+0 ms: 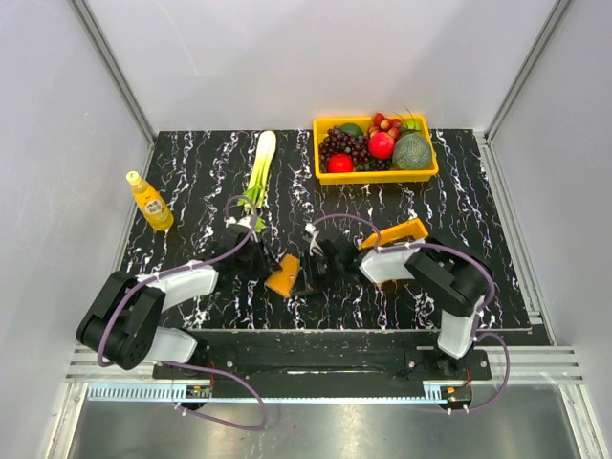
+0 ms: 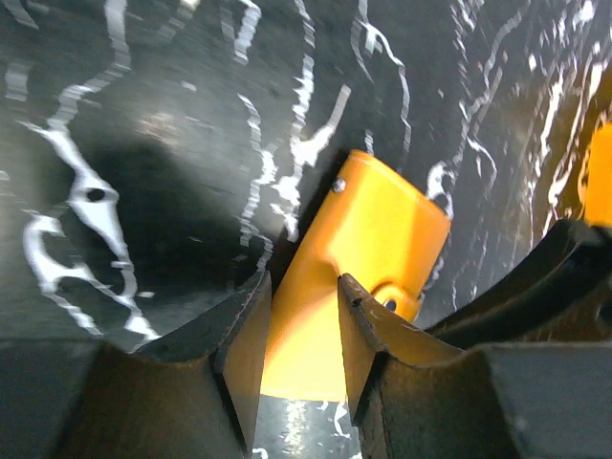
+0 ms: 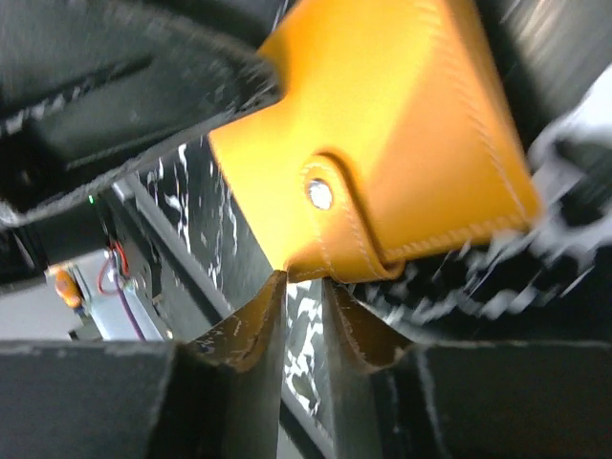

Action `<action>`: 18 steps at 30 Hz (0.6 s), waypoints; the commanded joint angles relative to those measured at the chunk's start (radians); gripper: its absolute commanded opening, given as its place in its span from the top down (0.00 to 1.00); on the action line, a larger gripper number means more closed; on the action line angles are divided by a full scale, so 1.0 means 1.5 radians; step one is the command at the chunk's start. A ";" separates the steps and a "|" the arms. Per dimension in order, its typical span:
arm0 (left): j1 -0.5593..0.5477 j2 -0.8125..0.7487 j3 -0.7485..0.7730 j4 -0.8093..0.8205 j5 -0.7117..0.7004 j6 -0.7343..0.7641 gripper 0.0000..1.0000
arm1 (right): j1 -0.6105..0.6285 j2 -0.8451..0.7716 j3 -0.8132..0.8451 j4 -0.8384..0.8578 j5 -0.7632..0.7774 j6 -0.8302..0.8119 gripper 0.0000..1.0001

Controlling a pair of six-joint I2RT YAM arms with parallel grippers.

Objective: Put the credit cards into the card holder
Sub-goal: Move the card holder to the center of the board.

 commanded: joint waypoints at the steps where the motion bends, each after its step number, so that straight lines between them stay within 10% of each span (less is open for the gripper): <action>1: -0.054 0.017 0.032 -0.023 0.013 0.011 0.61 | 0.042 -0.077 -0.084 0.040 0.089 0.058 0.70; 11: -0.061 -0.073 0.079 -0.157 -0.080 0.053 0.48 | 0.041 -0.237 -0.015 -0.245 0.239 -0.114 0.59; 18: -0.091 -0.077 0.092 -0.165 0.005 0.091 0.43 | 0.041 -0.152 0.075 -0.291 0.199 -0.198 0.56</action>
